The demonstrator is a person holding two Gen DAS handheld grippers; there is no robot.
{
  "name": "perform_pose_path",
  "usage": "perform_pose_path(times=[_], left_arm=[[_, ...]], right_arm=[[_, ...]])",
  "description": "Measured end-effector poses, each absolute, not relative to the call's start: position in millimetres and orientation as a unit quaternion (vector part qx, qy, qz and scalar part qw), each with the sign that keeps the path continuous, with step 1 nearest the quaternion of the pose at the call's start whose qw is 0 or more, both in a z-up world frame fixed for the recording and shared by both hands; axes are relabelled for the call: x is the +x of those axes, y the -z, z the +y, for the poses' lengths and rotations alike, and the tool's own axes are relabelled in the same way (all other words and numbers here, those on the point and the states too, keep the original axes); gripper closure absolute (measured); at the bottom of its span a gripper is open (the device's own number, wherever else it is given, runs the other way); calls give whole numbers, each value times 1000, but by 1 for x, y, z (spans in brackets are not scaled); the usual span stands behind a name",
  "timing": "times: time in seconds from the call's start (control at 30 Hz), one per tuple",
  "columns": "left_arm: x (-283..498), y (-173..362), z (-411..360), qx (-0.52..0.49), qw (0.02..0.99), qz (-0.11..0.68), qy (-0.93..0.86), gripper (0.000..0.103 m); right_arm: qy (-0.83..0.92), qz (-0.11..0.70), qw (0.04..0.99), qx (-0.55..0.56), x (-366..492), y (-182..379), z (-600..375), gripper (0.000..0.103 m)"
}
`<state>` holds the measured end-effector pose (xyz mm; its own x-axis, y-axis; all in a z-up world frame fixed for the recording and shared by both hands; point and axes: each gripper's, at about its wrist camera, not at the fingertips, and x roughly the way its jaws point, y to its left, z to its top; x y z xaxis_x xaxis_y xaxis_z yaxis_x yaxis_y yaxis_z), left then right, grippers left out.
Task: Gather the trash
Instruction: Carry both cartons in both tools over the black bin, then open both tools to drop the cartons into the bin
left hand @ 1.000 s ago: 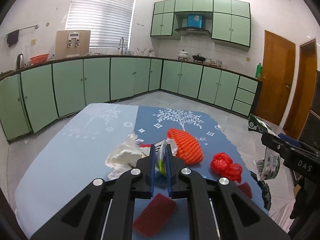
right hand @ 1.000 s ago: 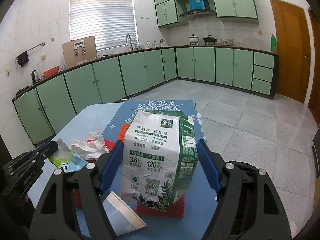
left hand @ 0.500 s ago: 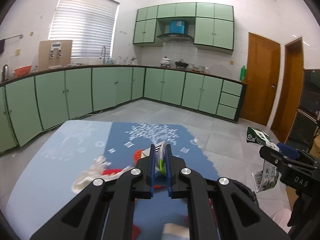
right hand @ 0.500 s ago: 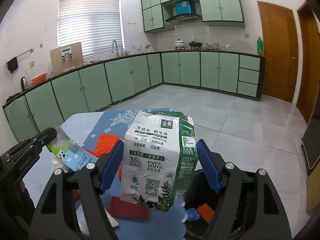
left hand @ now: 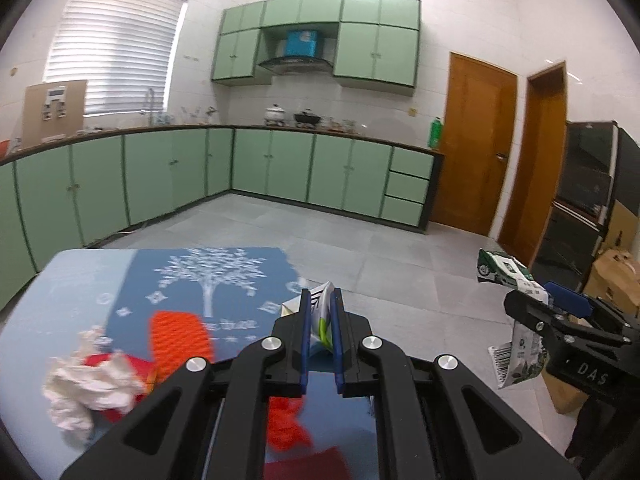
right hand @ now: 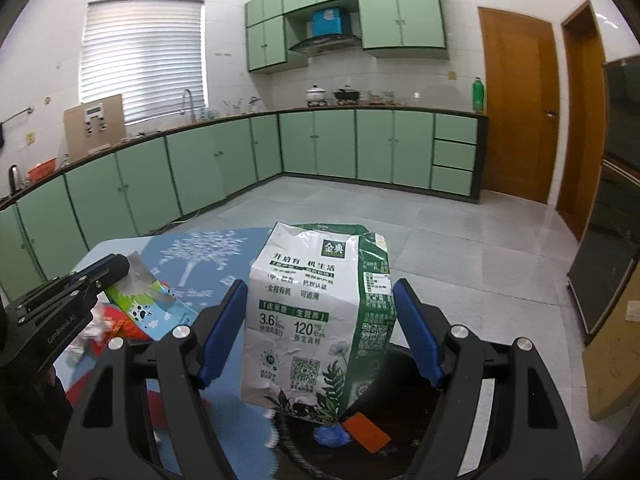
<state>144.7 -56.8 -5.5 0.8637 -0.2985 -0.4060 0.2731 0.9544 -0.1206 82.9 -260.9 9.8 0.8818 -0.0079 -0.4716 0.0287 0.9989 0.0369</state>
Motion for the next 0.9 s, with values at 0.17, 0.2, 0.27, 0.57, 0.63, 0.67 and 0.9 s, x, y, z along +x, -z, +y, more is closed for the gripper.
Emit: perform_pose_path(times=[0.17, 0.2, 0.27, 0.57, 0.63, 0.67, 0.9], left_arm=[[156, 18, -96, -15, 959, 226, 171, 94], [160, 22, -103, -13, 958, 229, 174, 94], [167, 30, -118, -10, 954, 238, 180, 94], [196, 64, -169, 14, 939, 277, 204, 94], [200, 69, -176, 17, 936, 284, 206, 94], [204, 72, -179, 16, 934, 290, 208, 94], [215, 76, -173, -1, 929, 306, 208, 74]], right_arm=[[36, 258, 965, 31, 87, 11, -295, 31], [41, 261, 964, 32, 88, 15, -302, 31], [49, 270, 961, 31, 94, 25, -311, 31], [65, 318, 945, 42, 126, 75, -344, 31], [67, 332, 940, 46, 132, 87, -347, 30], [67, 338, 937, 47, 133, 91, -349, 30], [74, 354, 931, 57, 145, 104, -350, 17]])
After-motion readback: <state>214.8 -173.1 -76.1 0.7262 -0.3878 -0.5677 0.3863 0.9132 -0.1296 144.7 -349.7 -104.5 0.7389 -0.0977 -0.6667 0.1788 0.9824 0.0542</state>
